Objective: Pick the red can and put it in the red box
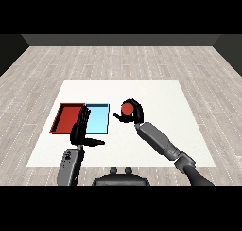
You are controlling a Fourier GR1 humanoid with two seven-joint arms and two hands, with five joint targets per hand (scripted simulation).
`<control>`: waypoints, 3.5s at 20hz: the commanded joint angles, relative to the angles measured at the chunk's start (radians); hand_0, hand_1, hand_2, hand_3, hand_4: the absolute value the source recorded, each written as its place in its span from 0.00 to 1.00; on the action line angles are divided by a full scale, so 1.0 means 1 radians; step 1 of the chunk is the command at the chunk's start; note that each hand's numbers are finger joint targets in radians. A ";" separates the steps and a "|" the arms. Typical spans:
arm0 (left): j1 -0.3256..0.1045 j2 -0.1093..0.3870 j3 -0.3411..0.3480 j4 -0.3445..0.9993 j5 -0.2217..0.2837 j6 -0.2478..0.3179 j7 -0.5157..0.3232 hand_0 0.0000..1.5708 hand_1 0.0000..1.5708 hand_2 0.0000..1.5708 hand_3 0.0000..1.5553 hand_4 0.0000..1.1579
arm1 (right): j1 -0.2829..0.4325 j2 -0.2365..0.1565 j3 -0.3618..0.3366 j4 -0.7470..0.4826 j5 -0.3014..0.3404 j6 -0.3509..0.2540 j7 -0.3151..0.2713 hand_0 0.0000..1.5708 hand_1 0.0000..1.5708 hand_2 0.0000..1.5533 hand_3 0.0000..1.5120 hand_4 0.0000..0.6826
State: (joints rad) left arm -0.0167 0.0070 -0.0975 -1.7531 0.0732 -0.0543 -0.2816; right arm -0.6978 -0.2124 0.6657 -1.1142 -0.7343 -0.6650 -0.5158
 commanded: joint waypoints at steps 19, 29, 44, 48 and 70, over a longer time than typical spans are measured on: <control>-0.232 -0.007 -0.321 0.331 -0.008 0.321 0.065 0.00 0.00 0.00 0.00 0.00 | 0.215 -0.033 -0.127 -0.392 0.304 0.067 0.146 0.92 0.92 0.93 0.92 0.92; -0.272 -0.007 -0.353 0.340 0.057 0.351 0.101 0.00 0.00 0.00 0.00 0.00 | 0.273 0.073 -0.198 -0.424 0.450 0.165 0.193 0.93 0.93 0.92 0.92 0.96; -0.350 -0.007 -0.412 0.472 0.174 0.348 0.013 0.00 0.00 0.00 0.00 0.00 | 0.269 0.212 -0.171 -0.382 0.482 0.175 0.169 0.95 0.95 0.93 0.93 0.94; -0.331 -0.007 -0.362 0.471 0.181 0.292 0.005 0.00 0.00 0.00 0.00 0.00 | 0.195 0.212 -0.204 -0.376 0.451 0.182 0.196 0.96 0.96 0.93 0.94 0.96; -0.336 -0.006 -0.451 0.578 0.304 0.570 -0.096 1.00 1.00 0.99 0.95 0.97 | 0.248 0.212 -0.136 -0.335 0.453 0.163 0.120 0.94 0.94 0.93 0.92 0.95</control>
State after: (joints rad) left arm -0.3598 0.0176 -0.5473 -1.2629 0.3497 0.5271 -0.3245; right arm -0.4438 -0.0136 0.5557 -1.4879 -0.2523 -0.5465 -0.3486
